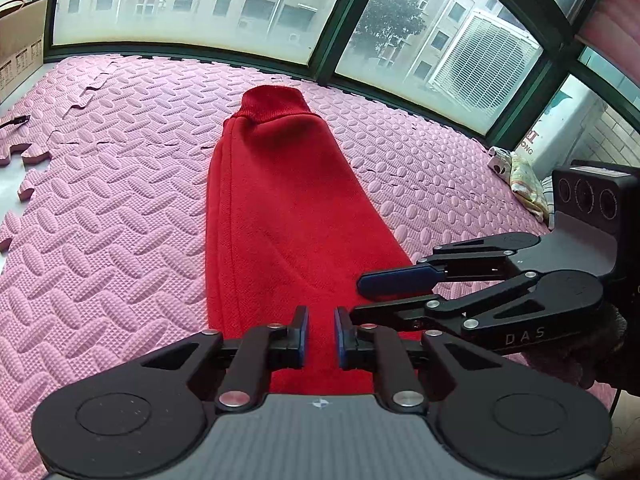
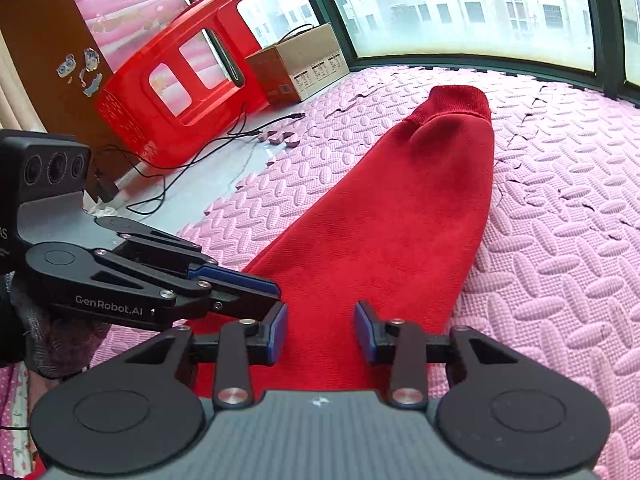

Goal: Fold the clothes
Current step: 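Grasp the sweatpants cuffs with the right gripper and lift them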

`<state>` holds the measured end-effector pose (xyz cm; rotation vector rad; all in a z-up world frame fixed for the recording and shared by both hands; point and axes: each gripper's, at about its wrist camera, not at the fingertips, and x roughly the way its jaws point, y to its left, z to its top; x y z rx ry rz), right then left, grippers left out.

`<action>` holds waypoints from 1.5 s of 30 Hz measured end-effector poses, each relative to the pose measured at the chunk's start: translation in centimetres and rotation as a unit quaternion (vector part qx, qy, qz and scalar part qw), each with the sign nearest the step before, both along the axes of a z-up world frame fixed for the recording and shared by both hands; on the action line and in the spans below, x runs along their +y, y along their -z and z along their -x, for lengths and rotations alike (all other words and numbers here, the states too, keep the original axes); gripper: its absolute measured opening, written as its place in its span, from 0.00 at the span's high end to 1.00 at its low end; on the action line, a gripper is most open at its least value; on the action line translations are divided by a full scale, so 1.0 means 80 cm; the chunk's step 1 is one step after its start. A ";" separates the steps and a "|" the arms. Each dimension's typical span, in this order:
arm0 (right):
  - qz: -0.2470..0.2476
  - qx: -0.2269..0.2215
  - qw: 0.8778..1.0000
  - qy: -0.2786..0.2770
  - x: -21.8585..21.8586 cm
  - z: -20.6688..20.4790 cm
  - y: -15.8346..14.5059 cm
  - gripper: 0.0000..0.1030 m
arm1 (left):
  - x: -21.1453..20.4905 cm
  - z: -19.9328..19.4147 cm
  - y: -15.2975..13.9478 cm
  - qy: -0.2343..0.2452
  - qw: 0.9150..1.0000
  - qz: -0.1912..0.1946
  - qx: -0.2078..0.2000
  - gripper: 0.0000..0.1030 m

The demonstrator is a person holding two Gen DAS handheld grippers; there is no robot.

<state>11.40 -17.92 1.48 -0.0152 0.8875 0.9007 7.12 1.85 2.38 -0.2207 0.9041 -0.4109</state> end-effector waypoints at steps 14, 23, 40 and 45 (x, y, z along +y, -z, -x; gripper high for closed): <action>0.065 -0.062 0.995 -0.039 -0.041 0.028 -0.021 0.79 | 0.034 0.025 0.001 -0.006 1.000 -0.014 -0.009 0.86; -0.038 0.013 0.998 0.054 -0.053 -0.093 -0.027 0.53 | 0.031 0.026 -0.001 -0.017 1.000 -0.011 -0.004 0.86; -0.075 0.071 0.993 0.061 -0.001 -0.219 0.029 0.35 | 0.035 0.026 -0.001 -0.028 1.000 0.008 0.006 0.83; -0.090 0.096 0.990 0.052 0.000 -0.227 0.035 0.66 | 0.034 0.027 -0.002 -0.029 0.999 0.013 0.004 0.76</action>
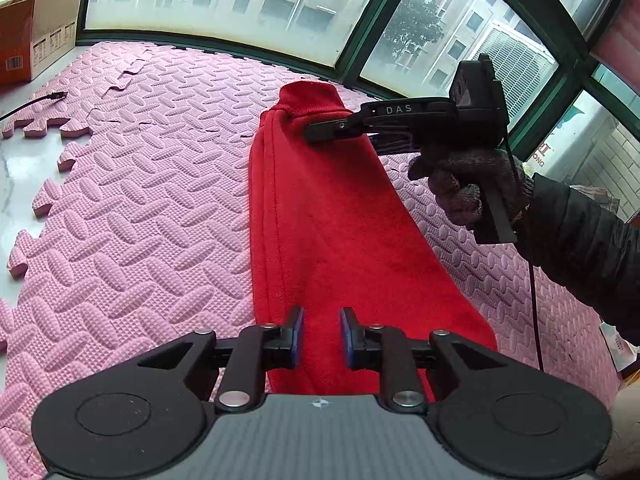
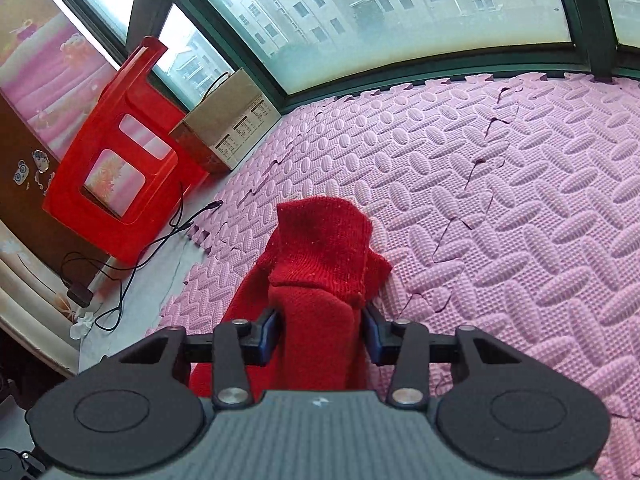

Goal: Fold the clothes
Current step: 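Grasp the sweatpants cuffs with the right gripper and lift them, then carry the cuffs over onto the waistband with the right gripper while the left gripper holds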

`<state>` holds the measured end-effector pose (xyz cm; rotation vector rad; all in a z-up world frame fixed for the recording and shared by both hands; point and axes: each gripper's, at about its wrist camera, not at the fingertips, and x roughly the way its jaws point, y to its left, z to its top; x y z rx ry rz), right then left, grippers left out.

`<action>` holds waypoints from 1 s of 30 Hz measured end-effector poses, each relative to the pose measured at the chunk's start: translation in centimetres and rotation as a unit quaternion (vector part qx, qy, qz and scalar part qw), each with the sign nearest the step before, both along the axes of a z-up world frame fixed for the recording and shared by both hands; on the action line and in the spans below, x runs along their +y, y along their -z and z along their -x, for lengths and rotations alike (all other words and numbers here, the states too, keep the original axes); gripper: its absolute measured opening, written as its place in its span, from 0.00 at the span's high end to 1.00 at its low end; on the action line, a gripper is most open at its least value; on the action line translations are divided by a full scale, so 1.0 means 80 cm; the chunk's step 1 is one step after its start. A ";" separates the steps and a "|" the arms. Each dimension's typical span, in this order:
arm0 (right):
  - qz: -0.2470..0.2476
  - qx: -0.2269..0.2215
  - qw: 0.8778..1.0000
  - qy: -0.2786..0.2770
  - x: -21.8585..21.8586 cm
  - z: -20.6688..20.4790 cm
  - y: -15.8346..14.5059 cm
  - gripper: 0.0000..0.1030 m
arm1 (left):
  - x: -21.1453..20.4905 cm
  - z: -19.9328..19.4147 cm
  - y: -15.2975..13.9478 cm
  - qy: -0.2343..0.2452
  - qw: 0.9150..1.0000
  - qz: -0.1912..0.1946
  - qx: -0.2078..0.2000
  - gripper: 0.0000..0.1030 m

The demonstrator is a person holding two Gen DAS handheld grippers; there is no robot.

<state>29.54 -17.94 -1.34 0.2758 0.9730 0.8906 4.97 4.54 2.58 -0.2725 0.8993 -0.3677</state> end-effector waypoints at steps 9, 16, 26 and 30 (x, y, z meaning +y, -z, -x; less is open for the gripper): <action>-0.042 -0.017 0.999 0.001 -0.007 0.013 -0.023 0.80 | -0.001 0.002 -0.001 -0.013 1.000 0.001 -0.003 0.72; -0.068 -0.073 0.995 -0.029 -0.009 0.055 -0.085 0.81 | 0.000 0.010 -0.004 -0.038 0.999 -0.018 -0.013 0.61; -0.099 -0.148 0.978 -0.108 -0.018 0.169 -0.167 0.81 | 0.002 0.016 0.002 -0.058 0.997 -0.047 -0.009 0.63; -0.089 -0.171 0.971 -0.145 -0.021 0.226 -0.180 0.81 | 0.006 0.019 0.000 -0.066 0.997 -0.045 -0.014 0.64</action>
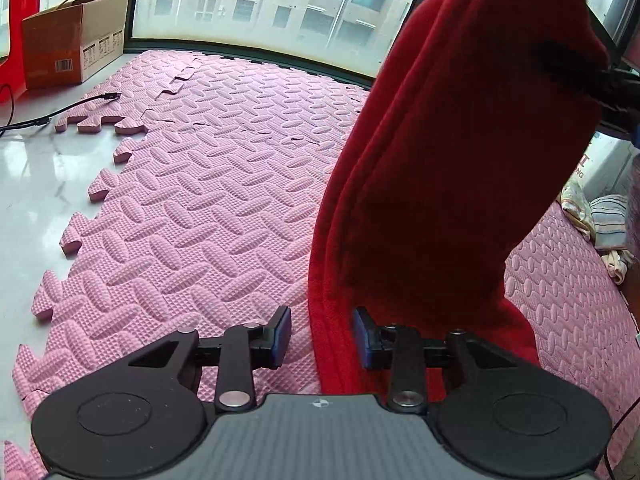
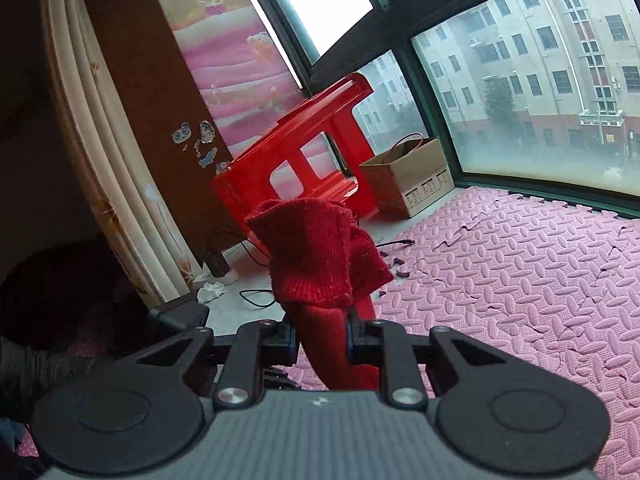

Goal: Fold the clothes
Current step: 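Carry the cuffs over onto the waistband with the right gripper while the left gripper holds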

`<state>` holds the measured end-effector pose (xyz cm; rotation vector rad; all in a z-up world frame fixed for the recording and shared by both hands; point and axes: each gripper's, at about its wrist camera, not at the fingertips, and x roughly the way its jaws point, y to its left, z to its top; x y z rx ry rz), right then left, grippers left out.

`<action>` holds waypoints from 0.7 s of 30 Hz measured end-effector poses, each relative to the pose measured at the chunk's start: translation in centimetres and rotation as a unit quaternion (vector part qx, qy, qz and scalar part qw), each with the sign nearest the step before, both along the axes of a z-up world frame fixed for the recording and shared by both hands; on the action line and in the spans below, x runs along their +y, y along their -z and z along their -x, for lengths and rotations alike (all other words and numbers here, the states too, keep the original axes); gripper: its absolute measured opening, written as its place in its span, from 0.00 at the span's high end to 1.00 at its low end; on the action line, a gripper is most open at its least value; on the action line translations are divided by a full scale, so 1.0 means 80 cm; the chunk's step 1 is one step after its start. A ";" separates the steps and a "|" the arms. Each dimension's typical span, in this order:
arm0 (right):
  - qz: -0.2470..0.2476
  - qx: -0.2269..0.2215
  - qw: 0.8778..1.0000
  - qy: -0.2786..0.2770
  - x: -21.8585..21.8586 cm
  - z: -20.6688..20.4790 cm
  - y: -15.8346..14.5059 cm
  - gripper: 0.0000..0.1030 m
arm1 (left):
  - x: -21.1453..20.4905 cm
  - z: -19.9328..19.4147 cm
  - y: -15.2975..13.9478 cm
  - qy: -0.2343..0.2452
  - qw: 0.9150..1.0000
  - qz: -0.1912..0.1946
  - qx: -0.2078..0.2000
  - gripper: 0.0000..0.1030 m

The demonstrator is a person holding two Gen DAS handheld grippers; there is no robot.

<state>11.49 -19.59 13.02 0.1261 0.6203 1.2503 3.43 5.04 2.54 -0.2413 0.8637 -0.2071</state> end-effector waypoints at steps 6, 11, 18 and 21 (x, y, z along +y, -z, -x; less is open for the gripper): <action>0.029 -0.044 0.997 -0.056 0.005 0.082 0.010 0.81 | 0.018 0.017 -0.010 -0.027 1.000 0.011 -0.008 0.67; 0.085 -0.117 0.985 -0.093 0.004 0.161 0.038 0.73 | 0.035 0.042 -0.021 -0.048 0.999 0.021 -0.015 0.67; 0.146 -0.115 0.973 -0.137 -0.013 0.226 0.058 0.44 | 0.041 0.088 -0.048 -0.058 0.997 0.034 -0.034 0.67; 0.157 -0.112 0.972 -0.136 -0.022 0.241 0.055 0.44 | 0.035 0.107 -0.066 -0.051 0.997 0.042 -0.050 0.67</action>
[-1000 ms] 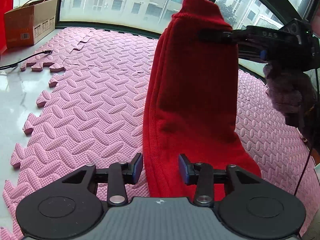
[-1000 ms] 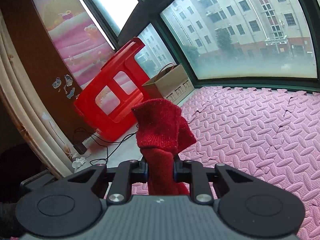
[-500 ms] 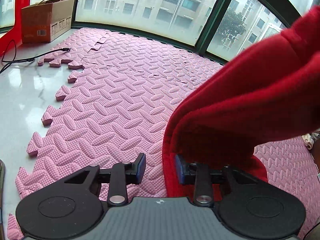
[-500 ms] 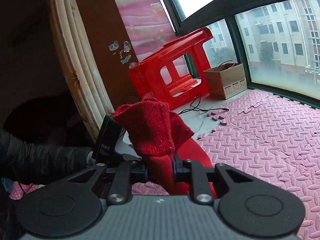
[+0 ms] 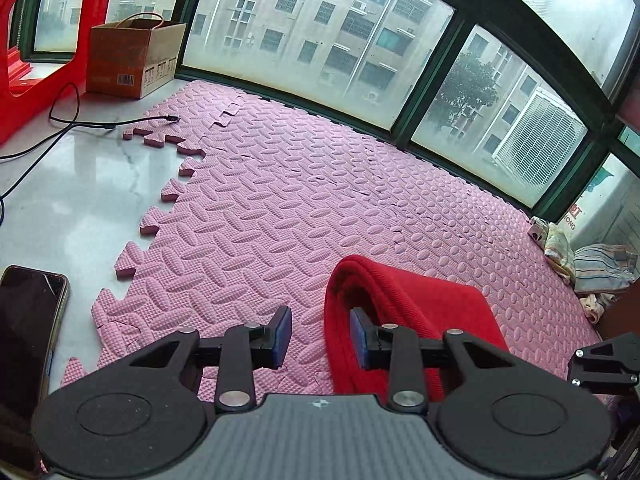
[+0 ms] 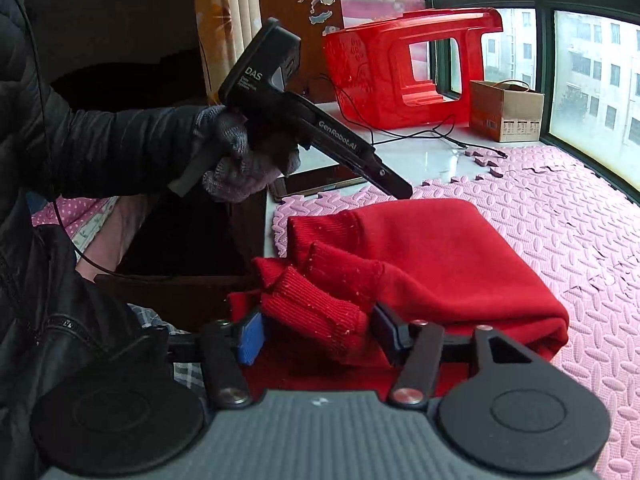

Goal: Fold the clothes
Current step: 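Carry the cuffs over onto the waistband with the right gripper while the left gripper holds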

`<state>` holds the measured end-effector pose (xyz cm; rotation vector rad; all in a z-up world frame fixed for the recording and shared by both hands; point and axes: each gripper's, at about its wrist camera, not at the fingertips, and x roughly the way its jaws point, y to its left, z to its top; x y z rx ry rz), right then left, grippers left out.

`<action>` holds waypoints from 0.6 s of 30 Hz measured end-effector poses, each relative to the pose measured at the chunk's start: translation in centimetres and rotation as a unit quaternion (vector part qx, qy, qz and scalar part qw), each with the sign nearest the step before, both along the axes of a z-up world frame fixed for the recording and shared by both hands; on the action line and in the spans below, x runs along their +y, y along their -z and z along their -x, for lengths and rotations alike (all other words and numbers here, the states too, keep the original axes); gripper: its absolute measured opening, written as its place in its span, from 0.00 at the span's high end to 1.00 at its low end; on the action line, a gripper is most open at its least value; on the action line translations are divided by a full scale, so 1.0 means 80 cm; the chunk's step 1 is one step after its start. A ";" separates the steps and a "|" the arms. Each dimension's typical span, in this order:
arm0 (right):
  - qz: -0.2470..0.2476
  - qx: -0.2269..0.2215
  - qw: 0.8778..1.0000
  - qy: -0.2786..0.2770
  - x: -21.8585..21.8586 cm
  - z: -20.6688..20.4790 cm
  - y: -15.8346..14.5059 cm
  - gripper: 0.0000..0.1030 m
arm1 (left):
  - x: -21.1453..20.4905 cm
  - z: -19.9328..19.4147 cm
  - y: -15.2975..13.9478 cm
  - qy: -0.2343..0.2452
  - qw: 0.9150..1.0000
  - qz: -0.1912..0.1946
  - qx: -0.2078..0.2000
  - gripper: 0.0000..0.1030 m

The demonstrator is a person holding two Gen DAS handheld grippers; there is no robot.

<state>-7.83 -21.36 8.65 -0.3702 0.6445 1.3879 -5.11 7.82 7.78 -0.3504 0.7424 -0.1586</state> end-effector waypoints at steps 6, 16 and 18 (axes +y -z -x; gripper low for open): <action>-0.029 0.047 0.996 0.067 -0.009 0.000 -0.027 0.47 | -0.026 0.034 -0.032 0.031 0.999 0.018 -0.025 0.64; 0.015 0.088 0.989 0.120 0.011 0.018 0.009 0.69 | -0.053 0.070 -0.030 0.052 0.997 0.050 -0.012 0.63; 0.019 0.078 0.989 0.123 0.012 0.023 0.008 0.69 | -0.054 0.072 -0.027 0.054 0.997 0.057 -0.006 0.63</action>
